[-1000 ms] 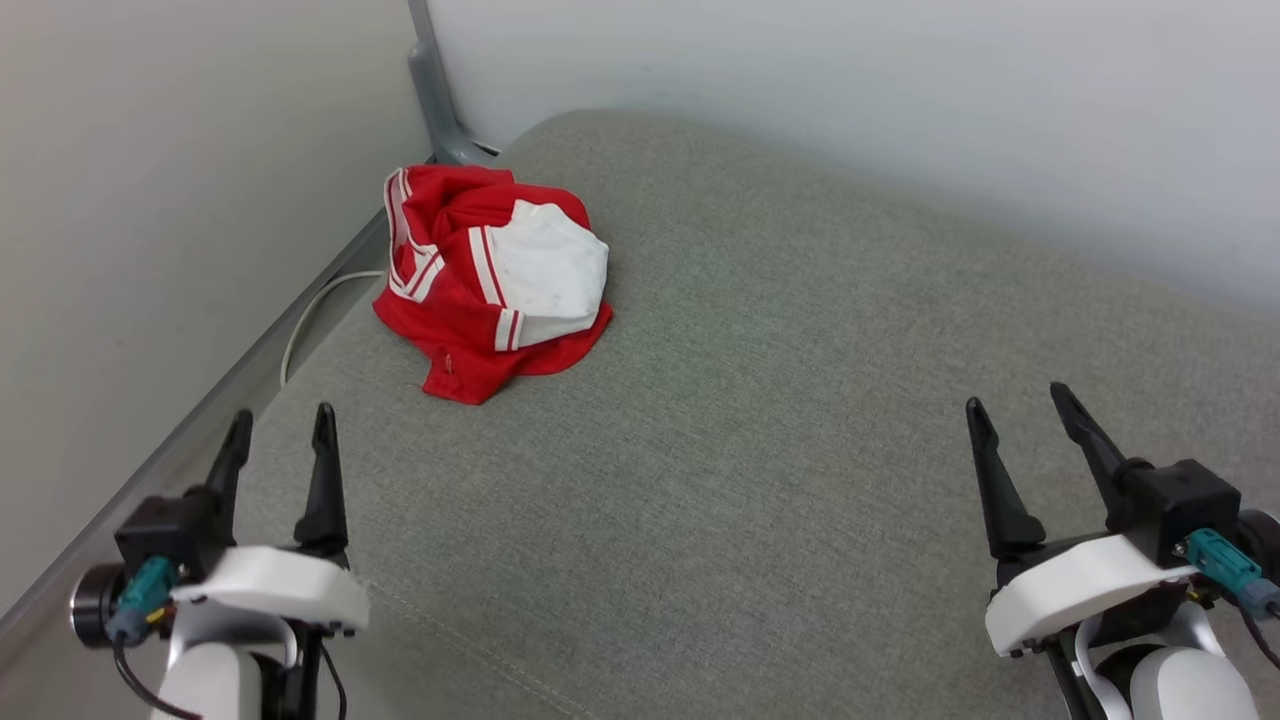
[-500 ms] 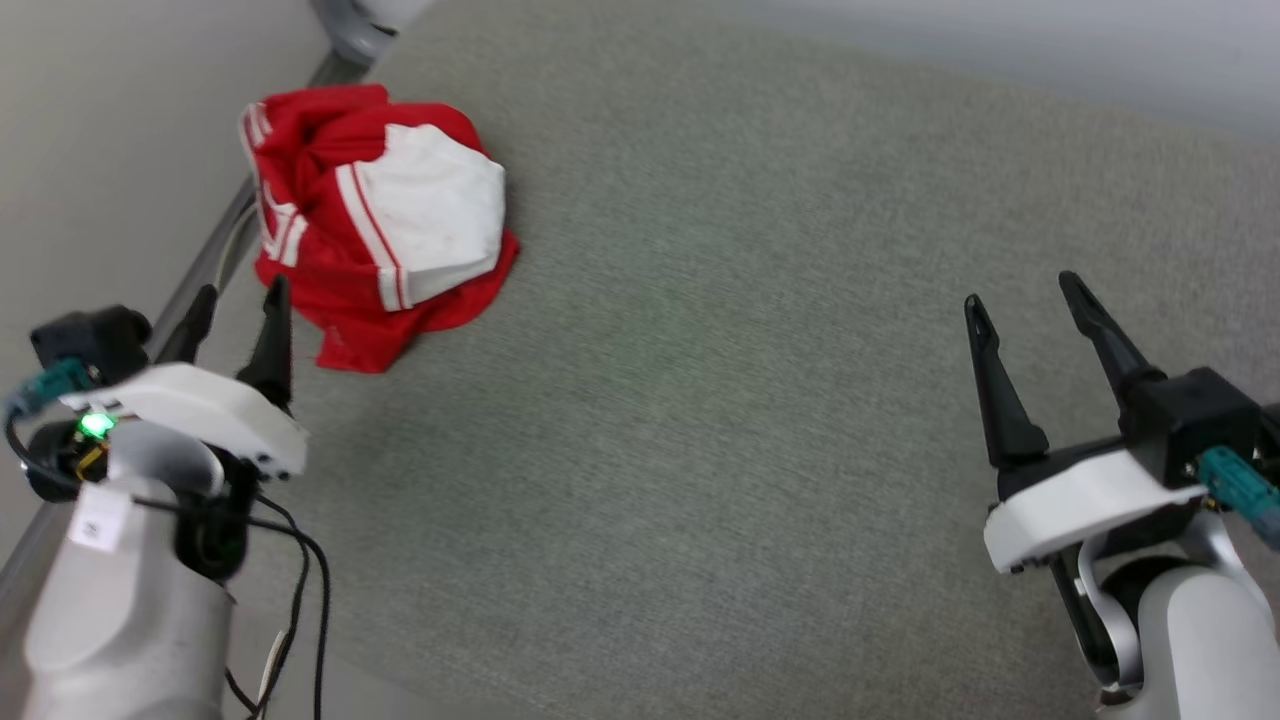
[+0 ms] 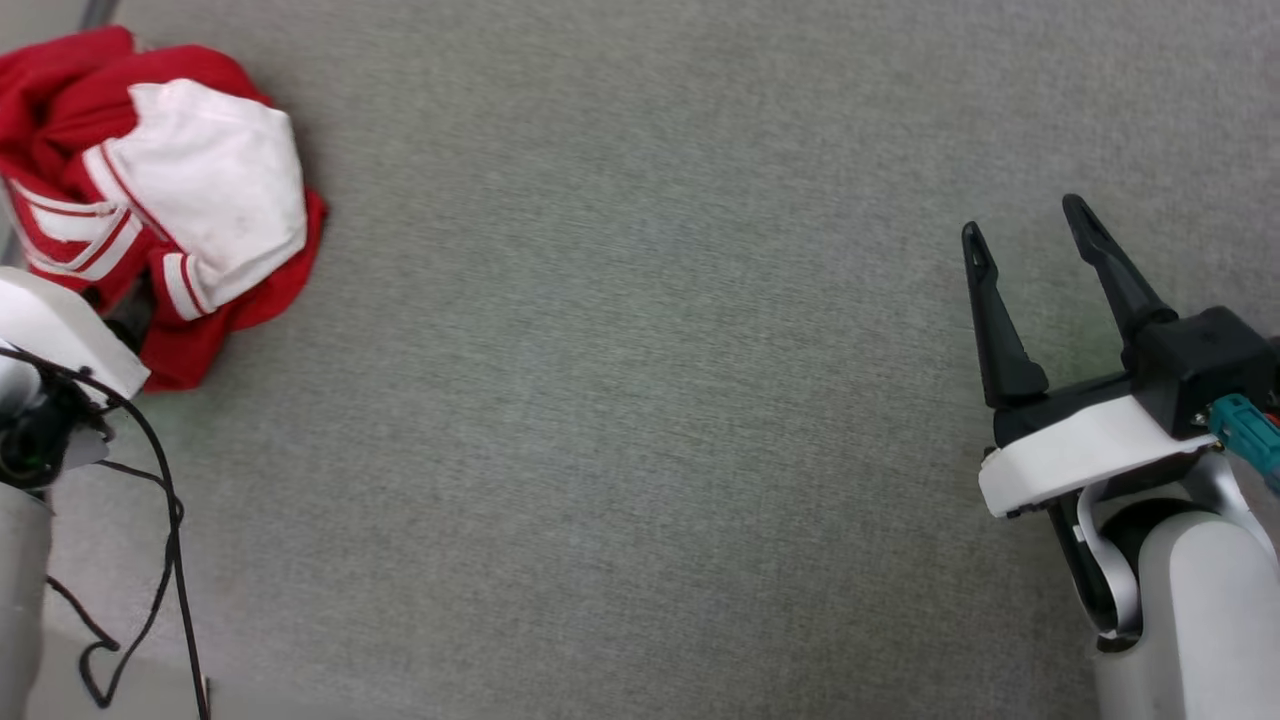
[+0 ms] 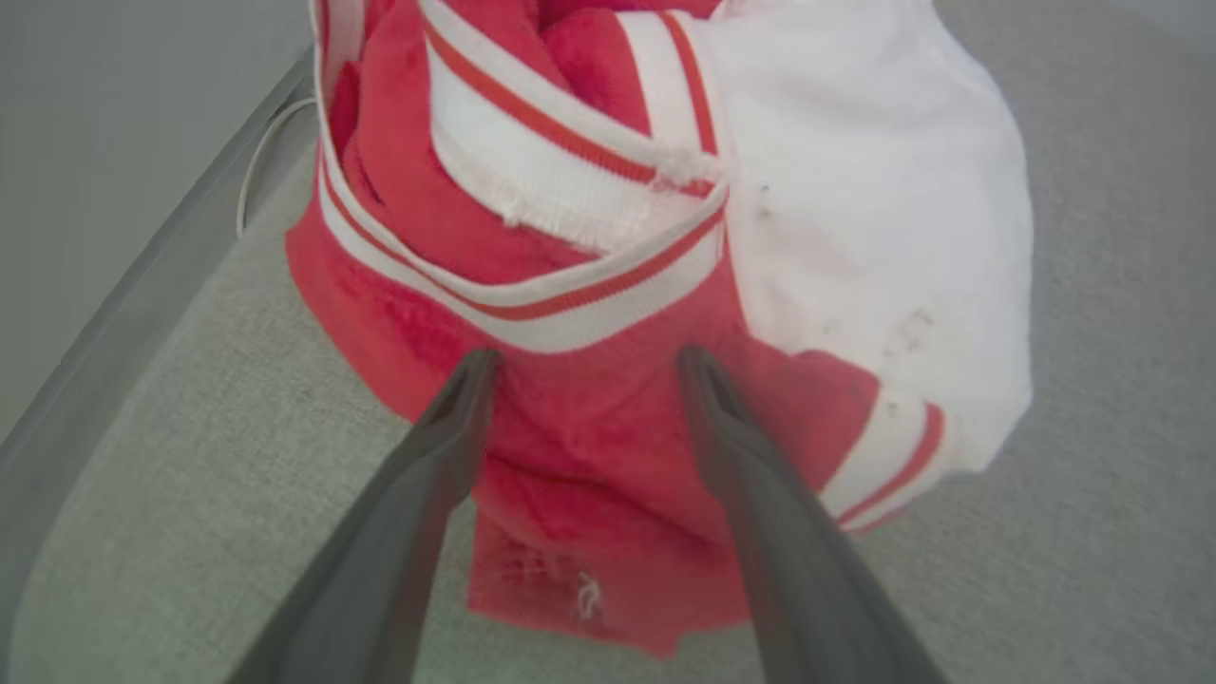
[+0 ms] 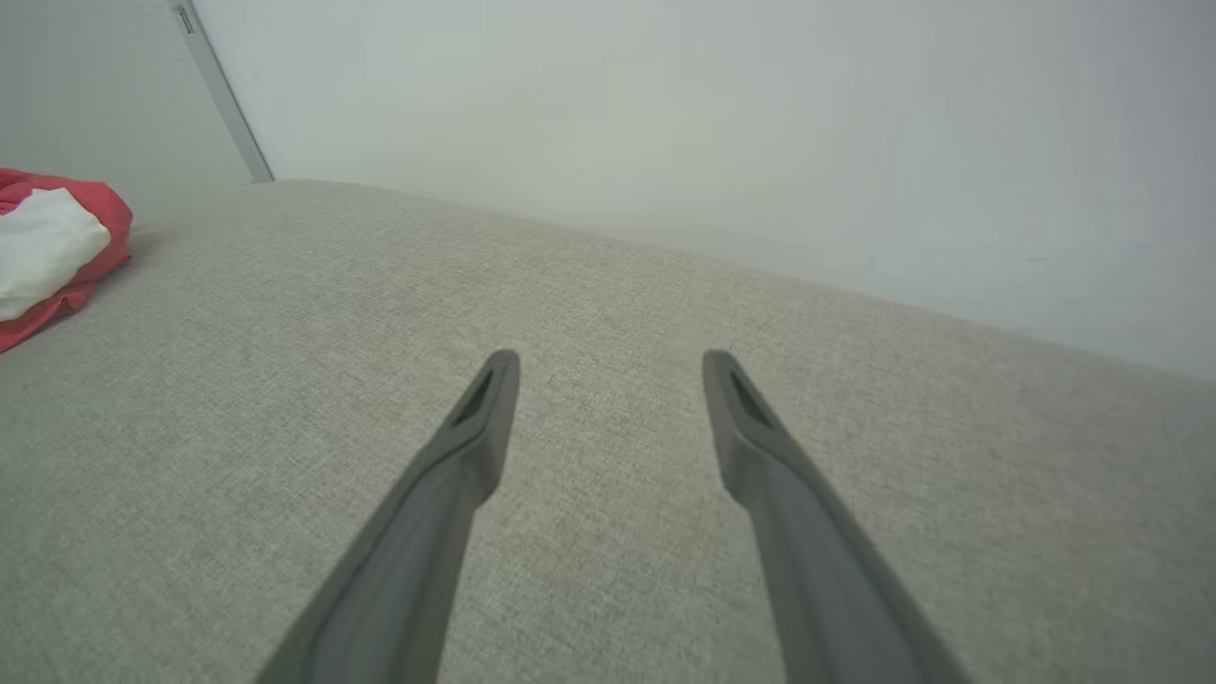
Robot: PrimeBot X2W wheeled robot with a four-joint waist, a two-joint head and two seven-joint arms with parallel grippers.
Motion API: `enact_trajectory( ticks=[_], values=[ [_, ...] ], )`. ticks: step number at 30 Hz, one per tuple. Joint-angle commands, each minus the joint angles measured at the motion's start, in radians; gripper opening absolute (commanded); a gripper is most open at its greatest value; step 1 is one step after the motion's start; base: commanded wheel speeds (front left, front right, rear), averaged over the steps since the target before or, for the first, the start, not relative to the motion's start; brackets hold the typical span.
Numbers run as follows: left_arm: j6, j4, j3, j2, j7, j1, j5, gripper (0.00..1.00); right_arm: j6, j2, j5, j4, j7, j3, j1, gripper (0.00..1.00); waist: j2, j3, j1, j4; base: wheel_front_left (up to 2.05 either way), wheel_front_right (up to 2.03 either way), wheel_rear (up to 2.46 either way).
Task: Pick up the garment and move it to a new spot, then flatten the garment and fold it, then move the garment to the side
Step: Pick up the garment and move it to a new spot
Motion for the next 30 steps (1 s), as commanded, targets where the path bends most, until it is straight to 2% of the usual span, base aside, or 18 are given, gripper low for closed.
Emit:
enact_trajectory(
  ticks=[1,6,7,9,10,13,17,23,30],
  values=[
    [0.000,0.023,-0.022,0.024,0.060,-0.023,-0.042,1.00,-0.001,0.000,0.009,0.000,-0.005,0.004,-0.025,1.00,0.0000,0.049,-0.0002,-0.048,0.00,0.00,0.00],
    [0.001,0.089,-0.082,0.044,0.238,-0.032,-0.123,1.00,-0.001,0.000,0.013,0.007,-0.006,0.006,-0.042,1.00,0.0000,0.077,-0.0002,-0.069,0.00,0.00,0.00],
    [0.001,0.108,-0.087,0.043,0.269,-0.030,-0.137,0.85,-0.001,0.000,0.012,0.008,-0.006,0.008,-0.044,1.00,0.0000,0.080,-0.0002,-0.072,0.00,0.00,0.00],
    [0.002,0.145,-0.095,0.042,0.324,-0.031,-0.158,0.04,-0.001,0.000,0.015,0.010,-0.008,0.009,-0.042,1.00,0.0000,0.081,-0.0002,-0.077,0.00,0.00,0.00],
    [0.002,0.156,-0.102,0.039,0.346,-0.031,-0.166,0.00,-0.001,0.000,0.015,0.010,-0.007,0.006,-0.041,1.00,0.0000,0.082,-0.0002,-0.079,0.00,0.00,0.00],
    [0.001,0.165,-0.108,0.043,0.347,-0.043,-0.169,0.00,-0.001,0.000,0.014,0.009,-0.004,0.001,-0.043,1.00,0.0000,0.080,-0.0002,-0.081,0.00,0.00,0.00],
    [0.001,0.172,-0.115,0.062,0.254,-0.071,-0.144,0.00,-0.001,0.000,0.015,0.014,-0.004,-0.006,-0.031,1.00,0.0000,0.062,-0.0002,-0.078,0.00,0.00,0.00],
    [0.001,0.164,-0.124,0.073,0.025,-0.105,-0.091,0.00,-0.001,0.000,0.026,0.031,-0.017,-0.019,-0.005,1.00,0.0000,-0.007,-0.0002,-0.056,0.00,0.00,0.00],
    [0.001,0.109,-0.150,0.031,-0.257,-0.099,-0.058,0.00,-0.001,0.000,0.052,0.063,-0.039,-0.040,0.024,1.00,0.0000,-0.106,-0.0002,-0.026,0.00,0.00,0.00]
  ],
)
